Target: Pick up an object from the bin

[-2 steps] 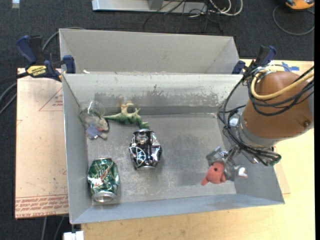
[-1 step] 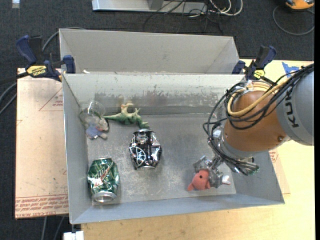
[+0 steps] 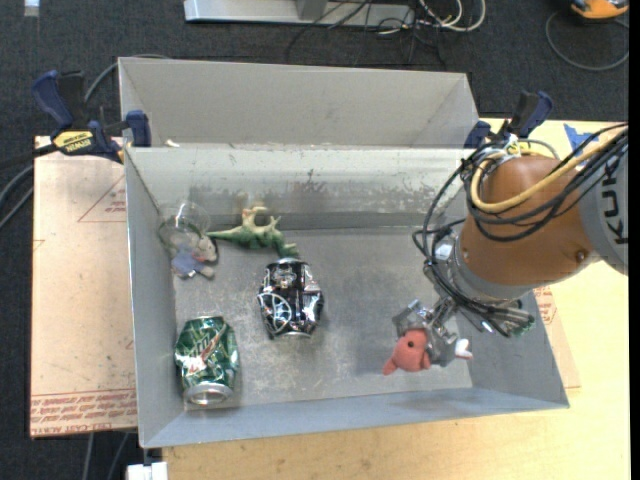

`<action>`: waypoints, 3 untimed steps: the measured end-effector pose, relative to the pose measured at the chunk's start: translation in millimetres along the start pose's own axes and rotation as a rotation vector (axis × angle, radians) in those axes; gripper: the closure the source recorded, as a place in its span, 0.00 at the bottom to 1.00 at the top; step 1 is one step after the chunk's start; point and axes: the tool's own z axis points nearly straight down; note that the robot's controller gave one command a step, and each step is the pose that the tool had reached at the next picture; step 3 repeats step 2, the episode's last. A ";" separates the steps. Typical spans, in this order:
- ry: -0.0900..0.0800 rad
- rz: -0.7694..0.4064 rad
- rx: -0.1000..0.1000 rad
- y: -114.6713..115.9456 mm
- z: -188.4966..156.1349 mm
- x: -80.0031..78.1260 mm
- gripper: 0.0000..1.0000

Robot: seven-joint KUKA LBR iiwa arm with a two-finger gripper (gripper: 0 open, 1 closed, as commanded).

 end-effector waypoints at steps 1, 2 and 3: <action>-0.010 0.015 0.010 6.2 -33.8 -13.8 1.00; -0.010 0.012 0.007 9.6 -126.3 -15.1 1.00; -0.010 0.012 0.007 9.6 -126.3 -15.1 1.00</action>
Offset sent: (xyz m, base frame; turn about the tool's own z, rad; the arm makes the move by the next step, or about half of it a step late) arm 0.0043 0.0150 0.1220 0.0093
